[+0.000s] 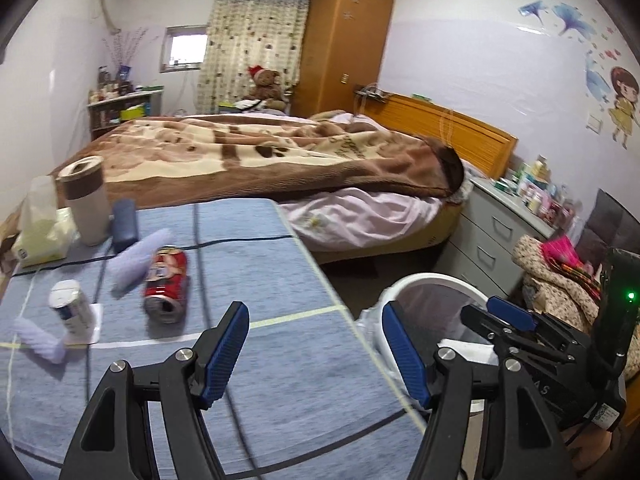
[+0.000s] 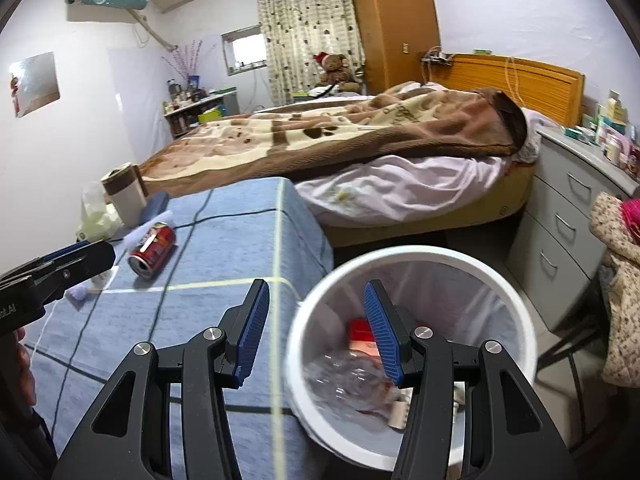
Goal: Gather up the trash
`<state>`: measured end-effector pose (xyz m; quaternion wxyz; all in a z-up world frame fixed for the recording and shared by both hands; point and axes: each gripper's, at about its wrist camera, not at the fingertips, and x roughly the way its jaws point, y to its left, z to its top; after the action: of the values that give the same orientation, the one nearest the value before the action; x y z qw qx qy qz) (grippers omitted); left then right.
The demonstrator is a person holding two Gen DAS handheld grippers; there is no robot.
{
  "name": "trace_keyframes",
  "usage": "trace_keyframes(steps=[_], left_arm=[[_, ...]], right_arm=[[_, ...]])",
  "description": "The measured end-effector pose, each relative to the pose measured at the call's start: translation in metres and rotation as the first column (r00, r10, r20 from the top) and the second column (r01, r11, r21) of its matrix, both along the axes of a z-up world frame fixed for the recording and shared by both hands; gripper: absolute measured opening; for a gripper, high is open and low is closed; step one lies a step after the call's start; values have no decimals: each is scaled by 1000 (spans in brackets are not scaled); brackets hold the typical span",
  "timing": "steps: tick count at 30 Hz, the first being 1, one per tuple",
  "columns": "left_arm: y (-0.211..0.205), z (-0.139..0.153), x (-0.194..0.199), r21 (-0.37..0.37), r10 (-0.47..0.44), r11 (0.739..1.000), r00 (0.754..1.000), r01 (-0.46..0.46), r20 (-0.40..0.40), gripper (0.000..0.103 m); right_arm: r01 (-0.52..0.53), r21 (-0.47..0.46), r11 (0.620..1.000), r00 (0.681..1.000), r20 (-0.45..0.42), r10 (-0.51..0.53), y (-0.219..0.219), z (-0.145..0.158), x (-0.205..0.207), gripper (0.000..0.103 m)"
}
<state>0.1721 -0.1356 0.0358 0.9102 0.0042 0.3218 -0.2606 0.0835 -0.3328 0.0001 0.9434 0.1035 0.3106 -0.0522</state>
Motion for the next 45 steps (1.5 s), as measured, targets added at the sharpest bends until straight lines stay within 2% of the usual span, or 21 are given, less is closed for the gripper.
trace_keyframes(steps=[13, 18, 24, 32, 36, 42, 45], left_arm=[[91, -4, 25, 3, 204, 979, 979, -204, 0, 69], [119, -6, 38, 5, 253, 968, 968, -252, -4, 69], [150, -11, 57, 15, 302, 953, 953, -302, -15, 69], [182, -28, 93, 60, 338, 940, 941, -337, -22, 69], [195, -43, 113, 76, 355, 934, 933, -350, -59, 69], [203, -63, 136, 83, 339, 940, 935, -331, -103, 69], [201, -70, 143, 85, 318, 947, 941, -310, -116, 69]], right_arm=[[-123, 0, 992, 992, 7, 123, 50, 4, 37, 55], [-161, -1, 987, 987, -4, 161, 69, 5, 56, 61], [-217, 13, 976, 976, -32, 217, 94, 2, 80, 62], [-282, 61, 957, 956, -62, 286, 126, -8, 120, 62], [-302, 97, 948, 948, -76, 310, 137, -13, 139, 63], [-302, 80, 950, 946, -102, 309, 150, -20, 165, 68], [-296, 106, 949, 943, -130, 308, 152, -27, 177, 68]])
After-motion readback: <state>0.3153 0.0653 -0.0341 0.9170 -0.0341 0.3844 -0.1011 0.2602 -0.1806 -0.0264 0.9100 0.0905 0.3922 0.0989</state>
